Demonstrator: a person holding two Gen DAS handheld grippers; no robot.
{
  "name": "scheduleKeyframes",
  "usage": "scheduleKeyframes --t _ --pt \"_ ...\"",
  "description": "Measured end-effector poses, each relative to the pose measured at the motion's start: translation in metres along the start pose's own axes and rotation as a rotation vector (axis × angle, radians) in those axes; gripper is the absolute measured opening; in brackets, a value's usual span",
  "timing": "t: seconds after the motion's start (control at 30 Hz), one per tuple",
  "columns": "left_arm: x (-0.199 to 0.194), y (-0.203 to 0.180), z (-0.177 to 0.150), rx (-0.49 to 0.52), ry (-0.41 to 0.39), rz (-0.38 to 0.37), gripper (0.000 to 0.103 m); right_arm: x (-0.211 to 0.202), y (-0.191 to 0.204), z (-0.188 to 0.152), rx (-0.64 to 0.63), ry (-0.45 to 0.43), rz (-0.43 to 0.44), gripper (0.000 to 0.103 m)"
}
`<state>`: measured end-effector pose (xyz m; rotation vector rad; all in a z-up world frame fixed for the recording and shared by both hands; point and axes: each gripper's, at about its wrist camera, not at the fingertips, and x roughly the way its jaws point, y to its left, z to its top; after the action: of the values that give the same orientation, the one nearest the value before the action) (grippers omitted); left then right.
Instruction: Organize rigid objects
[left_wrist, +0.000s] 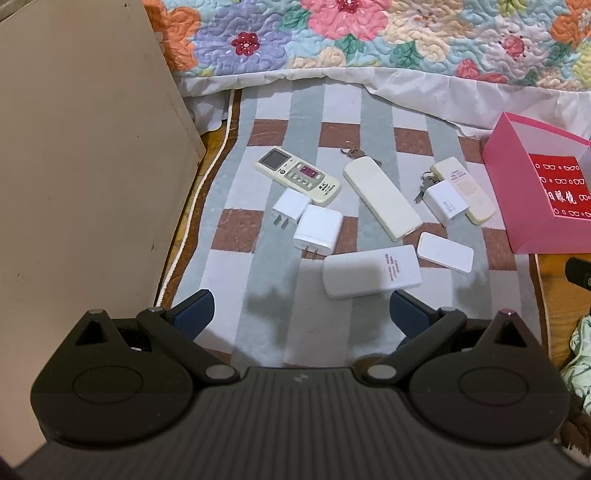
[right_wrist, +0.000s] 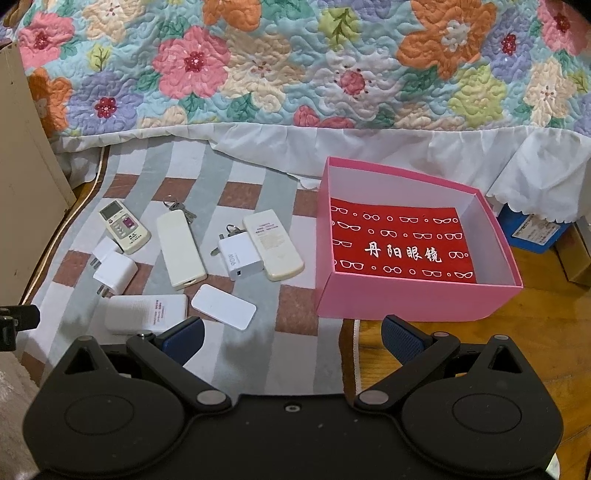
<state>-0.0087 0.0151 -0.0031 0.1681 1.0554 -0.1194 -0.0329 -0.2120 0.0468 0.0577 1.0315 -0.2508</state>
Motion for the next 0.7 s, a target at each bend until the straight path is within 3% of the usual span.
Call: scheduleKeyframes --t 0.7 --pt "-0.0029 0.0067 -0.0019 -0.025 -0.009 -0.031 0.103 -0.0007 0.0015 0.0 -0.002 0.007 -0.006 0.103"
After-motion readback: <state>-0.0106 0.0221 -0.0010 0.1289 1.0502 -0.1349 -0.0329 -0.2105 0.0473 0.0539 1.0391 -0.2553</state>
